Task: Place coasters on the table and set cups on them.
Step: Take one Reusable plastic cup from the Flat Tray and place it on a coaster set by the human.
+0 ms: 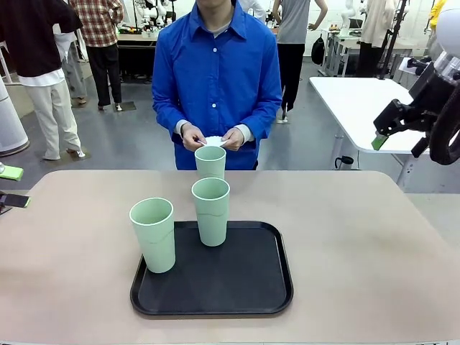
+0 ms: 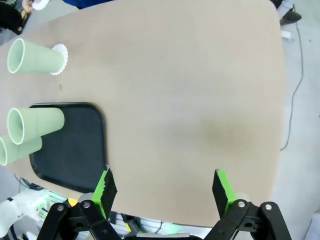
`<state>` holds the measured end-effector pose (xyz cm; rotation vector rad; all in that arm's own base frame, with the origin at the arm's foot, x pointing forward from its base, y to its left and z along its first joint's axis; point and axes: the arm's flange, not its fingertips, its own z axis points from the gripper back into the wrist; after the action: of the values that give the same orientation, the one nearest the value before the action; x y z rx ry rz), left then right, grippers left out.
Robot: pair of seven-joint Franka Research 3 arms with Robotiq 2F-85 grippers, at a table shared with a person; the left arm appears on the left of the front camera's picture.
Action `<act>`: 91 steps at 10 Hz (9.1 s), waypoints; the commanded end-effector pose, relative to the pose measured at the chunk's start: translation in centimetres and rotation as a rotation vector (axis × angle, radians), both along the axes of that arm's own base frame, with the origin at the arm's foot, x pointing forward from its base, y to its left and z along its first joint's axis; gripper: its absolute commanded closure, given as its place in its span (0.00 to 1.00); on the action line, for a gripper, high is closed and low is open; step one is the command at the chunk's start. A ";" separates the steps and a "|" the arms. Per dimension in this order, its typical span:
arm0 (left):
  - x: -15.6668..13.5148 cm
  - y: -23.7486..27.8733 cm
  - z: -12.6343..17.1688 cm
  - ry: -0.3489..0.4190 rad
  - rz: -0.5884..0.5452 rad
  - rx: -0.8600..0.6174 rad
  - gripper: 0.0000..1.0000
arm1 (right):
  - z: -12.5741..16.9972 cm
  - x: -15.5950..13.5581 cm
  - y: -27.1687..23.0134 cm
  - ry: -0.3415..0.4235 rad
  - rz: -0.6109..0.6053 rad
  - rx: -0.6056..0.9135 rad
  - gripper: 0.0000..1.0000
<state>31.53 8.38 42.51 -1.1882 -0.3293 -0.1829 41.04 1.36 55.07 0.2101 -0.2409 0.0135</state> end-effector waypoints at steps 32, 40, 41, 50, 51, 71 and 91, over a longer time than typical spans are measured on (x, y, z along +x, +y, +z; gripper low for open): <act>0.0 0.1 0.1 -0.010 0.002 -0.013 0.00 | -14.0 0.4 -22.8 0.181 -0.044 1.100 0.00; 0.0 0.1 0.1 -0.010 0.002 -0.013 0.00 | -14.0 0.4 -22.8 0.181 -0.044 1.100 0.00; 0.0 0.1 0.1 -0.010 0.002 -0.013 0.00 | -14.0 0.4 -22.8 0.181 -0.044 1.100 0.00; 3.4 -6.1 9.9 -0.676 -0.468 0.602 0.00 | -14.0 0.4 -22.8 0.181 -0.044 1.100 0.00; 3.1 -7.7 9.8 -0.731 -0.531 0.667 0.00 | -14.0 0.4 -22.8 0.181 -0.044 1.100 0.00; 7.4 -9.9 -8.3 -1.085 -0.577 0.142 0.00 | -14.0 0.4 -22.8 0.181 -0.044 1.100 0.00; 8.1 -13.3 -17.6 -1.117 -0.493 -0.143 0.00 | -14.0 0.4 -22.8 0.181 -0.044 1.100 0.00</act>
<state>39.64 -4.40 25.33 -1.2037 -1.0017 -1.2446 41.54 -21.48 41.14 1.2858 -0.0516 -0.1873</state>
